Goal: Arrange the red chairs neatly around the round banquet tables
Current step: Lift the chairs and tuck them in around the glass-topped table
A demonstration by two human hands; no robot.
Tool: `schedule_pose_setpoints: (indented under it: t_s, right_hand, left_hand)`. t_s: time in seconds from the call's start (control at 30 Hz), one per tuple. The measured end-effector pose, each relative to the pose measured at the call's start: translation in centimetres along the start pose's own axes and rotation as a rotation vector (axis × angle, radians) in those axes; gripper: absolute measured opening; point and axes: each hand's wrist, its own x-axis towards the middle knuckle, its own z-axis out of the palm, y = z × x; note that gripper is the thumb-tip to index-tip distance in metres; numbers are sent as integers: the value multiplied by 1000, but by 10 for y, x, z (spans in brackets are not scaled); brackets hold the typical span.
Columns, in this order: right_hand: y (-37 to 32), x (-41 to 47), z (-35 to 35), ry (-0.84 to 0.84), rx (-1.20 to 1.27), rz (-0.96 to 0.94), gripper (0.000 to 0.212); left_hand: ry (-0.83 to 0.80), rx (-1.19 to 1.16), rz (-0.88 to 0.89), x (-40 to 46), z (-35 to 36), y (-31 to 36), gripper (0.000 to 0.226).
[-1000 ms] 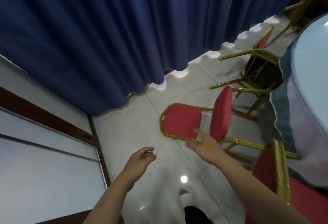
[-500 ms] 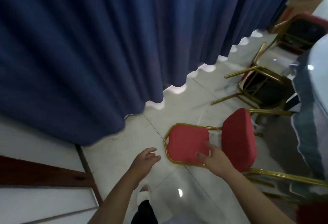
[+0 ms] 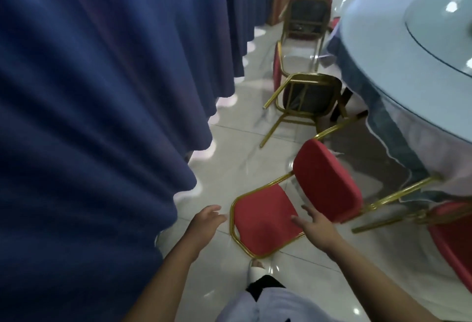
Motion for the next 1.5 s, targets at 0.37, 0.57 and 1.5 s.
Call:
schedule_pose_setpoints:
  t_s: [0.37,0.57,1.5]
  right_hand:
    - [-25,55,42,142,222,185,75]
    - [-31,43,80,278,354,409,70]
    - [297,382,416,607,1110,934,71]
  left_hand:
    - [-227,193,-68,125,-47,27,27]
    - [-410,313,-208,225,-46,38,15]
    - [-325,687,-126,630,153,-269,70]
